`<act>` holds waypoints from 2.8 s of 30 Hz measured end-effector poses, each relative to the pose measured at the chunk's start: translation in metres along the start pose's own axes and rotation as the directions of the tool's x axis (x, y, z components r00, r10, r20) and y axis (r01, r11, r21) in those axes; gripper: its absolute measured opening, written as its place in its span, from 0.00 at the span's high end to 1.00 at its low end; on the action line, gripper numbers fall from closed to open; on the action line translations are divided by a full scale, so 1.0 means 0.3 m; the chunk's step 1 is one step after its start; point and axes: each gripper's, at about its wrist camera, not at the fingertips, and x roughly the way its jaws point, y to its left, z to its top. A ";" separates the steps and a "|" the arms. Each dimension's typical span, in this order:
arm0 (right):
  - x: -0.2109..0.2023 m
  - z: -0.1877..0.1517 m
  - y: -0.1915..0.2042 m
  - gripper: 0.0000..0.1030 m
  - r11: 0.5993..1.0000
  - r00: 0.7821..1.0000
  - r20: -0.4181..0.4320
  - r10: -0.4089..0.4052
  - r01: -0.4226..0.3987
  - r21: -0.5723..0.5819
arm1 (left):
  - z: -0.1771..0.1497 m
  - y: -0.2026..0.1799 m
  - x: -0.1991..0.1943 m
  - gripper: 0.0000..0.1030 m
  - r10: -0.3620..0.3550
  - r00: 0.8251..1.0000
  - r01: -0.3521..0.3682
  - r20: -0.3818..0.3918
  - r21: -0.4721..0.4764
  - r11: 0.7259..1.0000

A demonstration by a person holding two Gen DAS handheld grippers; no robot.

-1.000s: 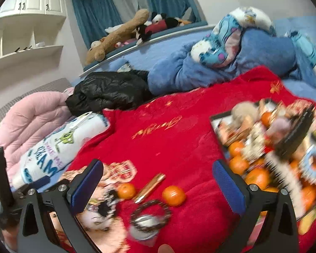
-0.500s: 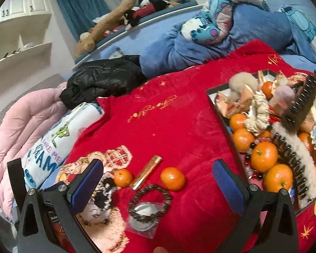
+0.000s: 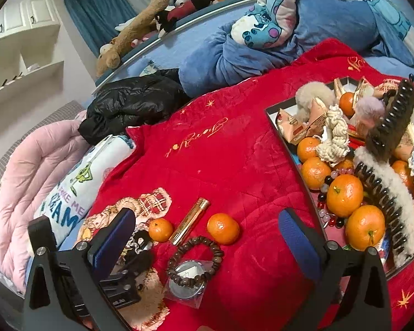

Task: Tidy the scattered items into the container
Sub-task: 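Move both grippers back toward the remaining items on the blanket, then grasp the white beaded cord with the left gripper while the right gripper approaches an orange, then close the right gripper on the orange and lift it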

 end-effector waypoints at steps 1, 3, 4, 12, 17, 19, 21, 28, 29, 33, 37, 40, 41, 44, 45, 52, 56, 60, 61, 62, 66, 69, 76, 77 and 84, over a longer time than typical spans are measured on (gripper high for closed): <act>-0.002 0.000 -0.001 0.00 1.000 1.000 -0.001 0.000 0.000 -0.002 | 0.002 -0.002 0.002 0.05 0.003 1.000 -0.003 0.001 0.001 1.000; -0.005 -0.001 0.002 0.00 1.000 1.000 0.006 -0.007 0.007 -0.013 | 0.001 -0.001 0.004 0.16 -0.011 1.000 0.011 -0.004 0.006 1.000; -0.007 -0.001 0.004 0.00 1.000 1.000 0.010 -0.015 0.015 -0.019 | 0.001 -0.001 0.009 0.25 -0.015 1.000 0.015 -0.010 0.006 1.000; 0.004 -0.004 -0.020 0.00 0.994 0.994 -0.001 -0.105 0.105 -0.008 | -0.005 0.031 -0.004 0.82 -0.084 0.996 0.084 -0.012 -0.042 0.996; 0.007 -0.013 -0.014 0.00 0.995 0.995 -0.010 -0.097 0.097 -0.013 | -0.016 0.021 -0.028 0.87 -0.126 0.992 0.125 -0.008 -0.034 0.992; 0.008 -0.014 -0.004 0.00 0.994 0.995 -0.007 -0.104 0.103 -0.031 | -0.018 0.013 -0.037 0.87 -0.110 0.994 0.110 0.010 -0.026 0.994; 0.005 -0.014 0.006 0.00 0.994 0.995 0.000 -0.103 0.103 -0.043 | -0.019 0.012 -0.049 0.87 -0.112 0.993 0.113 0.026 -0.026 0.993; -0.023 -0.008 0.015 0.00 0.992 0.993 0.060 -0.100 0.104 -0.066 | -0.015 0.017 -0.090 0.87 -0.121 0.991 0.122 0.057 -0.018 0.992; -0.020 -0.008 0.013 0.00 0.992 0.993 0.056 -0.100 0.103 -0.066 | -0.016 0.017 -0.091 0.87 -0.123 0.991 0.124 0.054 -0.016 0.992; -0.003 -0.013 0.008 0.00 0.992 0.994 0.038 -0.106 0.109 -0.063 | -0.018 0.021 -0.099 0.87 -0.120 0.991 0.121 0.065 -0.014 0.993; 0.022 -0.018 0.000 0.08 0.990 0.993 0.008 -0.119 0.119 -0.072 | -0.014 0.033 -0.150 0.87 -0.162 0.978 0.166 0.132 -0.016 0.986; 0.044 -0.023 -0.007 0.16 0.992 0.995 -0.022 -0.102 0.100 -0.078 | -0.013 0.036 -0.184 0.87 -0.176 0.972 0.180 0.158 -0.011 0.984; 0.044 -0.026 -0.007 0.17 0.992 0.995 -0.023 -0.101 0.099 -0.081 | -0.015 0.038 -0.190 0.87 -0.176 0.972 0.181 0.158 -0.012 0.983; 0.049 -0.032 0.001 0.19 0.992 0.996 -0.031 -0.080 0.076 -0.100 | -0.026 0.048 -0.202 0.87 -0.170 0.973 0.175 0.153 -0.020 0.984; 0.052 -0.034 0.008 0.19 0.992 0.997 -0.034 -0.073 0.069 -0.107 | -0.029 0.053 -0.204 0.87 -0.165 0.975 0.170 0.151 -0.023 0.985; 0.113 -0.039 0.031 0.19 0.985 0.995 -0.051 -0.083 0.074 -0.154 | -0.051 0.105 -0.209 0.87 -0.142 0.983 0.152 0.117 -0.078 0.985; 0.164 -0.052 0.031 0.19 0.986 0.994 -0.073 -0.081 0.070 -0.148 | -0.057 0.124 -0.223 0.87 -0.146 0.982 0.157 0.119 -0.091 0.983; 0.199 -0.063 0.036 0.19 0.983 0.992 -0.094 -0.090 0.073 -0.167 | -0.054 0.141 -0.225 0.87 -0.154 0.981 0.167 0.120 -0.110 0.980; 0.204 -0.063 0.037 0.19 0.982 0.991 -0.097 -0.093 0.075 -0.171 | -0.054 0.141 -0.226 0.87 -0.150 0.981 0.163 0.120 -0.111 0.980; 0.207 -0.062 0.038 0.20 0.982 0.991 -0.099 -0.094 0.075 -0.174 | -0.053 0.146 -0.226 0.87 -0.144 0.982 0.158 0.120 -0.115 0.981; 0.232 -0.061 0.036 0.31 0.979 0.986 -0.117 -0.117 0.094 -0.182 | -0.051 0.163 -0.217 0.87 -0.133 0.985 0.147 0.106 -0.132 0.980; 0.257 -0.069 0.031 0.42 0.973 0.977 -0.147 -0.154 0.125 -0.192 | -0.054 0.166 -0.209 0.87 -0.125 0.988 0.137 0.093 -0.138 0.981; 0.279 -0.076 0.009 0.50 0.974 0.969 -0.184 -0.165 0.131 -0.185 | -0.050 0.149 -0.202 0.87 -0.144 0.986 0.155 0.088 -0.138 0.978; 0.278 -0.077 0.009 0.52 0.973 0.969 -0.182 -0.169 0.135 -0.185 | -0.050 0.145 -0.203 0.87 -0.143 0.986 0.154 0.088 -0.136 0.979; 0.275 -0.078 0.001 0.65 0.978 0.971 -0.181 -0.153 0.123 -0.171 | -0.046 0.128 -0.218 0.87 -0.148 0.984 0.160 0.103 -0.123 0.979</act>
